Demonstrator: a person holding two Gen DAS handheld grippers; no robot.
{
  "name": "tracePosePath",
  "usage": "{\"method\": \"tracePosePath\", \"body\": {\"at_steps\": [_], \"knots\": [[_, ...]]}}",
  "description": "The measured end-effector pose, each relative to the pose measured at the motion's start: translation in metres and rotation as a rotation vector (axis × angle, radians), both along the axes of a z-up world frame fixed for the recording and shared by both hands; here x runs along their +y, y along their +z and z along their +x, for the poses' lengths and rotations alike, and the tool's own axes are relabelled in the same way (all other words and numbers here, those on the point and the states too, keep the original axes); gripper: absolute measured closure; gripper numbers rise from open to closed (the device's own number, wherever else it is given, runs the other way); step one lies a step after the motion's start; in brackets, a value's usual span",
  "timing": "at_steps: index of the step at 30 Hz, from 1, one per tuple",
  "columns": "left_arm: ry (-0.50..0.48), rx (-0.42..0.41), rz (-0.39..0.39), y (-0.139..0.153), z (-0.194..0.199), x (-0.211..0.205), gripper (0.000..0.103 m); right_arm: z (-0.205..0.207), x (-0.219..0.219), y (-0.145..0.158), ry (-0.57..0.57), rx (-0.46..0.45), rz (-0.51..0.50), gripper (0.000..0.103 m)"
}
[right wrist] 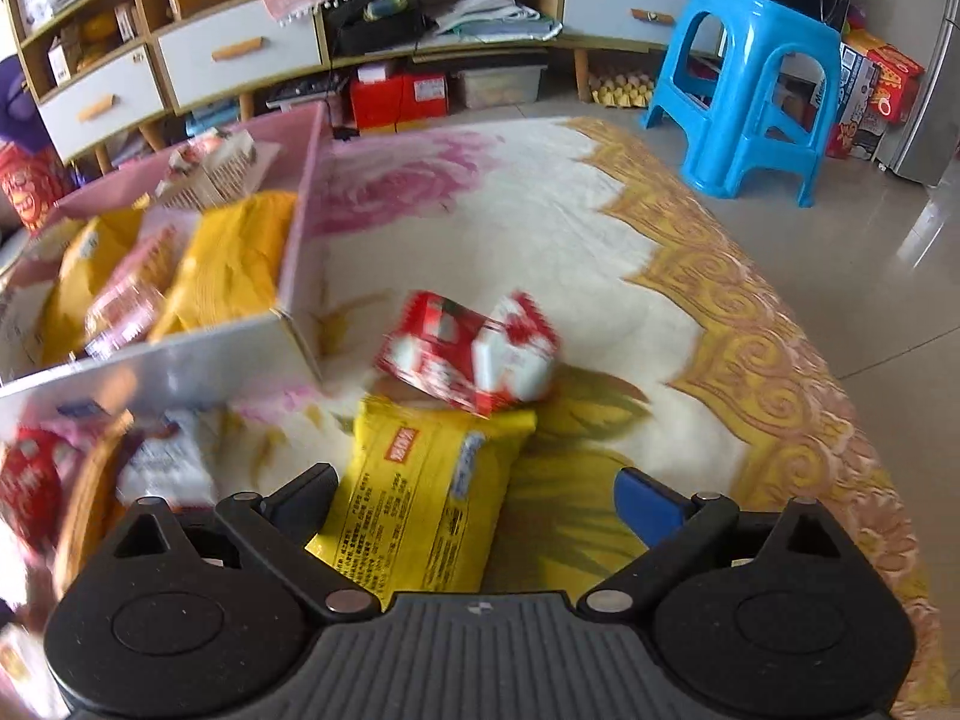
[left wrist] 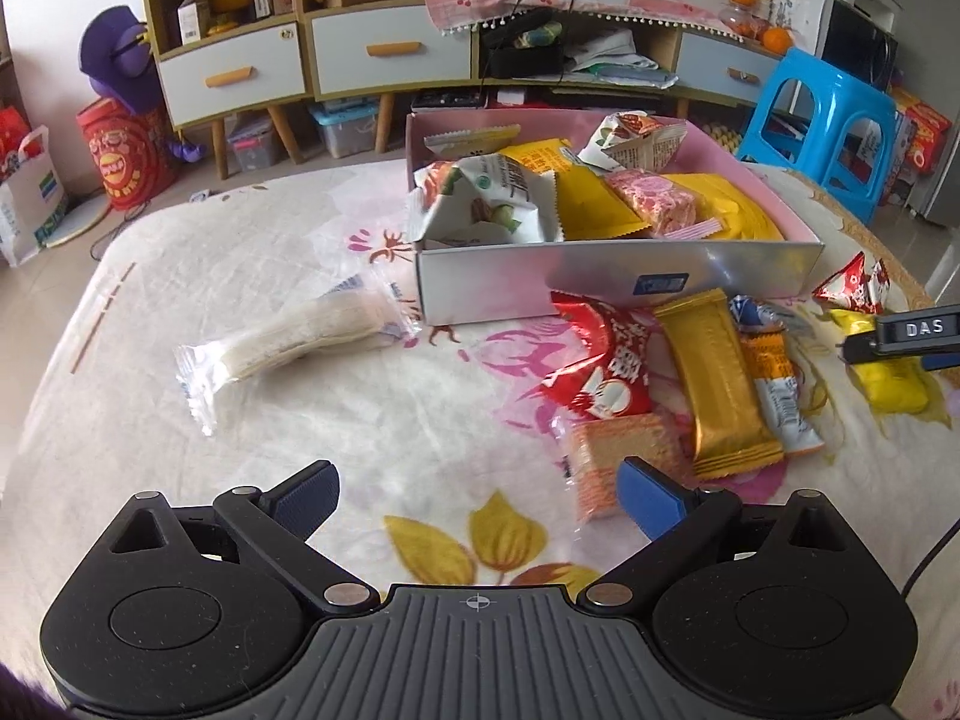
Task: Organize snacks
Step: 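Grasp the wafer biscuit with left tool while right grasps yellow bag, then carry the wafer biscuit and yellow bag into the box and open both tools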
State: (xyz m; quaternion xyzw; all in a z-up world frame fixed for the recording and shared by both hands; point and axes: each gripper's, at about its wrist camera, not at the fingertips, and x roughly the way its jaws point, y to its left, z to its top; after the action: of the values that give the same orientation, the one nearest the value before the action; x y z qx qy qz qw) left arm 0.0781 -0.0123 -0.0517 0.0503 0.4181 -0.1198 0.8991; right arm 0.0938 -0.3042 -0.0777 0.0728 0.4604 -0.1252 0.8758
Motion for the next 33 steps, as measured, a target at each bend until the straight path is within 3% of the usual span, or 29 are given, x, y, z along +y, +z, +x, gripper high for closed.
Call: {"method": "tracePosePath", "body": {"at_steps": [7,13,16,20,23,33], "knots": [[-0.042,0.014,-0.106,0.005,-0.006,0.000,0.005,-0.021,-0.020,0.000,-0.011,0.012,0.024,0.016],[-0.065,0.067,-0.111,-0.003,0.000,-0.024,0.014,-0.020,-0.008,0.004,0.005,0.022,0.034,0.025],[-0.064,0.089,-0.092,-0.009,0.002,-0.029,0.025,-0.019,-0.001,0.005,0.028,0.021,0.012,0.034],[-0.085,0.072,-0.057,-0.006,0.002,-0.028,0.056,-0.021,0.006,0.009,0.081,0.005,-0.005,0.059],[-0.091,0.081,-0.056,-0.005,0.001,-0.024,0.064,-0.024,0.013,0.011,0.129,0.007,-0.028,0.061],[-0.124,0.074,-0.030,-0.004,-0.012,0.004,0.065,-0.041,0.037,0.016,0.250,0.025,0.027,0.061]]}}
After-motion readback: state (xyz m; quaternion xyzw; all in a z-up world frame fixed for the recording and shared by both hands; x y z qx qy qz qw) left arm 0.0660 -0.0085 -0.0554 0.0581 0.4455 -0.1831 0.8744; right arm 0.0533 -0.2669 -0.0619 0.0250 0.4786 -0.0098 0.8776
